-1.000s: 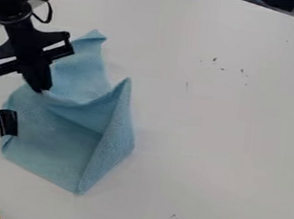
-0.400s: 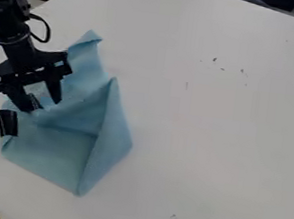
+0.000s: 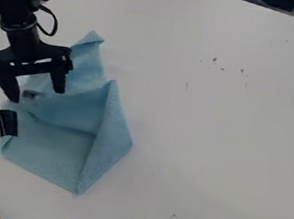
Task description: Fold the cloth from the top right to bottom left
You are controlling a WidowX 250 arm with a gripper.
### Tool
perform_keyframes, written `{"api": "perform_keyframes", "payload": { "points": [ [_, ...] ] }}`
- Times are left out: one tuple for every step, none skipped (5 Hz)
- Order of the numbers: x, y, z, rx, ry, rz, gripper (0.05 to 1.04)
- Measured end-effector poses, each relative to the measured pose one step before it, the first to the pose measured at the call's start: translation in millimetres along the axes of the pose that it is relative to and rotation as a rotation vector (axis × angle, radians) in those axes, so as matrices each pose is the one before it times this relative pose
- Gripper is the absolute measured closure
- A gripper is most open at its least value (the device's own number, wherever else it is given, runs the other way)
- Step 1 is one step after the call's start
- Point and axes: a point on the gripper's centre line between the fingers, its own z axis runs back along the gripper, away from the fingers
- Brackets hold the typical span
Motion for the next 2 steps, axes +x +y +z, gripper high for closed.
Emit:
{"api": "perform_keyframes", "payload": {
  "points": [
    [-4.39,4.94,18.95,0.0825,-0.0164,-0.0271,0.082],
    [-0.60,-0.16,14.02,0.0655,-0.0182,-0.0504,0.082]
  ]
}}
